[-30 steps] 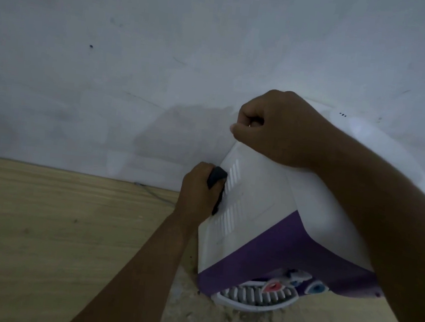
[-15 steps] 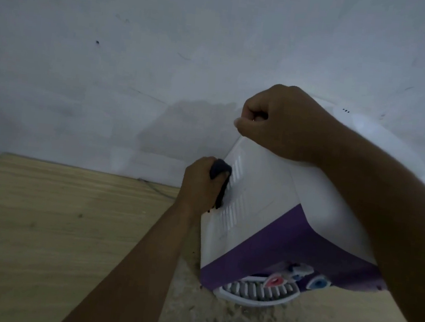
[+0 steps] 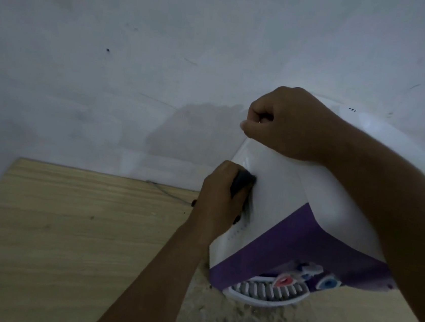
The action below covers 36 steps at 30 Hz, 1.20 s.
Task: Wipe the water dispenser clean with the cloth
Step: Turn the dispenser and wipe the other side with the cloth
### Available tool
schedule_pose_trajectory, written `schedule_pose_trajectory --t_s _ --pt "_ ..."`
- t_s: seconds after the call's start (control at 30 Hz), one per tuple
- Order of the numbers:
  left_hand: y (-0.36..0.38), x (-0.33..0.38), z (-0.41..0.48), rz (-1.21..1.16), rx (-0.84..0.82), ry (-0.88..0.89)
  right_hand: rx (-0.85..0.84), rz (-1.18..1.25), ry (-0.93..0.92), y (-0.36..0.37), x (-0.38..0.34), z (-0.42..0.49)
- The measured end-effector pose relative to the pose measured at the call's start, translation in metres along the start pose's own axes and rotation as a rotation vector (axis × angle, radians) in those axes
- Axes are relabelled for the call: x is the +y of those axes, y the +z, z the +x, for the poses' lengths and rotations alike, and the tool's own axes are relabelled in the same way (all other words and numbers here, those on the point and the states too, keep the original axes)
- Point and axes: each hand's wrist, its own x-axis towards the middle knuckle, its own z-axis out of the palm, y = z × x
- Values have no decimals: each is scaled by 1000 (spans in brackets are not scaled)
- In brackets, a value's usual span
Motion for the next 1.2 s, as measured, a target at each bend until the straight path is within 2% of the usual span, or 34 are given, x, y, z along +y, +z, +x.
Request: schedule_pose_trajectory --t_s 0.07,0.17,0.27,0.53,0.83,1.0,1.13,1.2 --pt "0 9 -7 -42 13 19 1 4 -2 0 0 0" --pt "-6 15 -18 -128 -51 45 -3 14 5 0 0 0" --pt "-11 8 -16 -107 -94 20 -17 14 8 0 0 1" --pt "2 -4 11 29 30 -41 -4 15 27 -1 -1 1" --pt "-10 15 -42 -151 -90 18 -10 8 24 -1 -1 0" --pt "-12 17 -66 -162 -121 -36 -10 -5 32 -1 -1 0" --pt "-12 -3 -86 -38 -201 -122 -21 -5 48 -1 -1 1" --pt "-7 -9 -87 -1 -164 -165 -17 -6 48 -3 -1 1"
